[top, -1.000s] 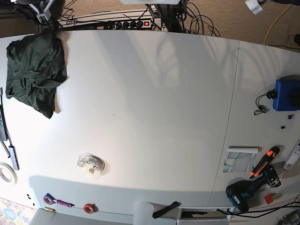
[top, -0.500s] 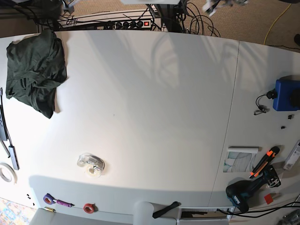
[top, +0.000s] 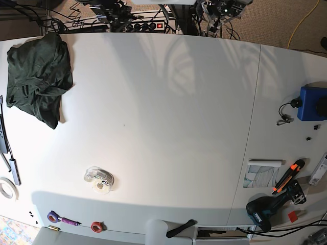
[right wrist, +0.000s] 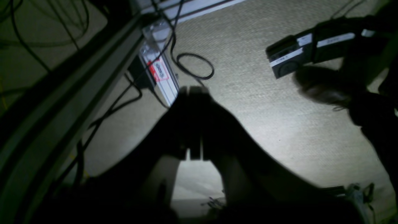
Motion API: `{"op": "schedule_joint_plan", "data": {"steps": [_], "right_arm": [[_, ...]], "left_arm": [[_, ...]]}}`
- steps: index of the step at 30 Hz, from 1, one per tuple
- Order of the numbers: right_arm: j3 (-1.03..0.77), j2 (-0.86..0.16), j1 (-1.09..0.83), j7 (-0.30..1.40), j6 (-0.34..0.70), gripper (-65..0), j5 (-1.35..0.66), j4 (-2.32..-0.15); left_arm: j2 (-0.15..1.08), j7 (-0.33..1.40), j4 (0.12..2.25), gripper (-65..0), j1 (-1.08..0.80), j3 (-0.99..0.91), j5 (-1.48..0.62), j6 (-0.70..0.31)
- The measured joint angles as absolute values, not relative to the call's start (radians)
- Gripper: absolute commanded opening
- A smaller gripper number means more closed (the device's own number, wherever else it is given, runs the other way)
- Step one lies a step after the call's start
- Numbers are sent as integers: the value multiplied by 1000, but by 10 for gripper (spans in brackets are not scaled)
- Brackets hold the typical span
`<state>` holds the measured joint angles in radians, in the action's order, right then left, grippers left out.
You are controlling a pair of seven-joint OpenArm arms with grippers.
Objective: Layout the t-shirt on the table in an organized manner, then fold the t-shirt properly
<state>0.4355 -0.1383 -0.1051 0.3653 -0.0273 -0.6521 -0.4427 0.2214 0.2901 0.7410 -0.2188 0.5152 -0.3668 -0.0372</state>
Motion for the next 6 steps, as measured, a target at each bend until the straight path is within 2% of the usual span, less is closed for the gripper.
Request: {"op": "schedule_joint_plan", "data": {"steps": [6], "right_arm": [[442, -136, -100, 366, -30, -650, -747, -443]], "left_arm": [[210, 290, 741, -650, -218, 515, -367, -38]]}}
